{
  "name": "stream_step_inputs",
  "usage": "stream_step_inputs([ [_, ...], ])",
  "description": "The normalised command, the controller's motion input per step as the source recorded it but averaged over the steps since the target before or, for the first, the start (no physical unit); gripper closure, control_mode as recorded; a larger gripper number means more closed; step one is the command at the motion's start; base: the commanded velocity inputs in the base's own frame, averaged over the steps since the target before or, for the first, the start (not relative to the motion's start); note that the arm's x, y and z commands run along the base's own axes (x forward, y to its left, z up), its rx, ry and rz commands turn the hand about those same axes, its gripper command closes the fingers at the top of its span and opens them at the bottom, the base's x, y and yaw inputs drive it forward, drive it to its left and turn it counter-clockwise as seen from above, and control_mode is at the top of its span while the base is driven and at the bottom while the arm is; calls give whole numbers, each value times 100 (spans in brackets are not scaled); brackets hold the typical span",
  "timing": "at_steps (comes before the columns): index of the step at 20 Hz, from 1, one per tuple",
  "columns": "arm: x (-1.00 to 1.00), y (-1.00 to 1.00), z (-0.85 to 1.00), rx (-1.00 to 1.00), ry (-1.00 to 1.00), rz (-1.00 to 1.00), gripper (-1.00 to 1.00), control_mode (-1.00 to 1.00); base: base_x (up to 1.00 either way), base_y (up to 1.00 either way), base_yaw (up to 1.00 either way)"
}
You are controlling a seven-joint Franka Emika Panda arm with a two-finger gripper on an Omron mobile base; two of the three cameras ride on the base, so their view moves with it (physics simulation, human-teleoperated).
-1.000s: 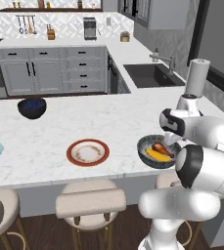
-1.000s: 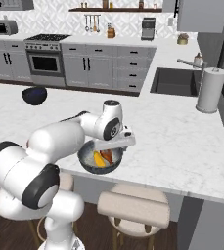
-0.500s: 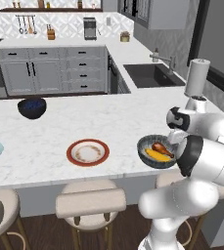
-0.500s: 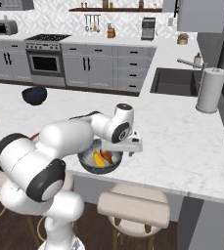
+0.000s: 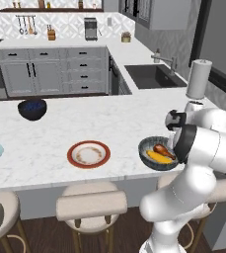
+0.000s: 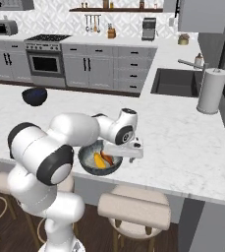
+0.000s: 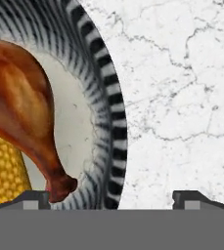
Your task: Pick the chicken drumstick and corn from their plates and place them in the bowl. Then put the bowl in the fridge.
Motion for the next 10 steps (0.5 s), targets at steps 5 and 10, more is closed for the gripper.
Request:
stream_step_inputs([
  [5,8,5,-37,4,2,0,100,-100,0,0,0],
  [10,0,6,-15,4,0,0,100,-100,0,0,0],
])
